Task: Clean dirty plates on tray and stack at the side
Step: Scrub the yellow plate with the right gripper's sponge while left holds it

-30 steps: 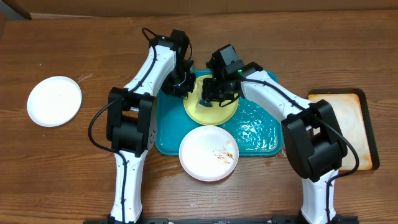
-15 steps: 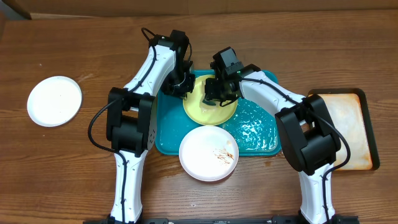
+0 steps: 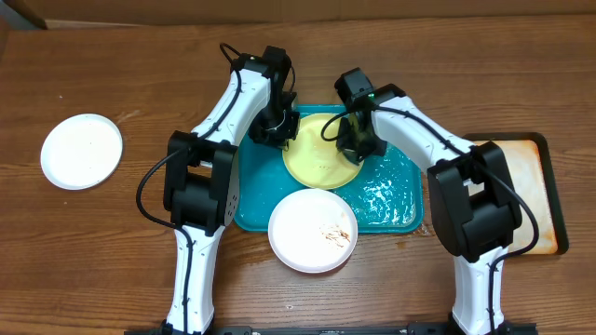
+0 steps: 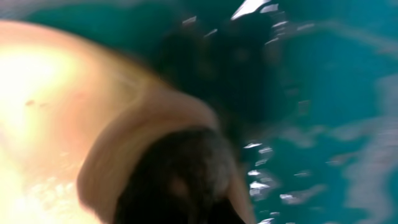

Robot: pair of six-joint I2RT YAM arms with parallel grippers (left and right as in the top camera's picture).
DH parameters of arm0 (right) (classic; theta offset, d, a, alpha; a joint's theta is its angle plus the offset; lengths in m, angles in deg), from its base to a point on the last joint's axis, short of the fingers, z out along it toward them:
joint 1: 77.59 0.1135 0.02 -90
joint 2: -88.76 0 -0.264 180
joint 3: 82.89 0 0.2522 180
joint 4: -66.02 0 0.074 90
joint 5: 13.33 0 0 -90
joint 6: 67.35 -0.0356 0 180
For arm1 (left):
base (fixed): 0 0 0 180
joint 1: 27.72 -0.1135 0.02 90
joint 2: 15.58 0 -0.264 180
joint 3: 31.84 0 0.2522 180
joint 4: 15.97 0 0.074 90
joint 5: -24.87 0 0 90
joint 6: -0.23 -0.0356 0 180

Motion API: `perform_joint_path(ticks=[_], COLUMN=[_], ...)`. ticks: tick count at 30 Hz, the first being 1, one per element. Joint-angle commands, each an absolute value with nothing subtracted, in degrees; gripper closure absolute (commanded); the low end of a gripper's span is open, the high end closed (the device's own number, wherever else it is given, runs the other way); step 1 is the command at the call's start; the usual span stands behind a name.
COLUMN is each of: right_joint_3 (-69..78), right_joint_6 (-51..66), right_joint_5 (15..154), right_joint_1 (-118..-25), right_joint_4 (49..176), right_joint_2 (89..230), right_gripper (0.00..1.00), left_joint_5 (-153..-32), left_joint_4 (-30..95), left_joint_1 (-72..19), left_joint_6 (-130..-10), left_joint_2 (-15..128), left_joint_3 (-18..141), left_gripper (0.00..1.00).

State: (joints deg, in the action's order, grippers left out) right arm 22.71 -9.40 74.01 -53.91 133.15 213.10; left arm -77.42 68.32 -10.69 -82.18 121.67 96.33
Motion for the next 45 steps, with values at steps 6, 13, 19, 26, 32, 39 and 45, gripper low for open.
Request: perform_joint_path(ticks=[6, 13, 19, 26, 32, 39, 45], right_joint_3=[23.82, 34.95, 38.44, 31.76, 21.40, 17.42, 17.22], right_joint_6=[-7.13, -11.65, -11.72, -15.08, -16.81, -19.37, -19.54], right_joint_5=[69.64, 72.38, 79.89, 87.06, 98.82, 101.18, 98.54], right_joint_1=[-55.42, -52.80, -52.80, -52.03, -51.18, -48.86, -47.24], right_joint_4=[134.33, 137.65, 137.43, 134.00, 123.70, 118.35, 118.11], right_joint_2=[215.33, 212.24, 212.27, 212.31, 212.31, 212.31, 212.31], right_gripper=[0.96, 0.96, 0.96, 0.96, 0.96, 0.96, 0.96], left_joint_5=[-73.53, -73.56, -73.75, -73.86, -74.21, -75.28, -75.28], left_joint_4=[69.08, 69.13, 69.08, 69.10, 68.78, 68.45, 68.32], left_joint_1=[-11.56, -11.56, -11.56, -11.56, -11.56, -11.56, -11.56], left_joint_6=[-81.15, -81.15, -81.15, -81.15, -81.15, -81.15, -81.13], left_joint_2=[122.87, 122.87, 122.87, 122.87, 122.87, 122.87, 122.87], left_joint_3=[96.94, 96.94, 96.94, 96.94, 96.94, 96.94, 96.94], left_gripper=[0.96, 0.96, 0.96, 0.96, 0.96, 0.96, 0.96])
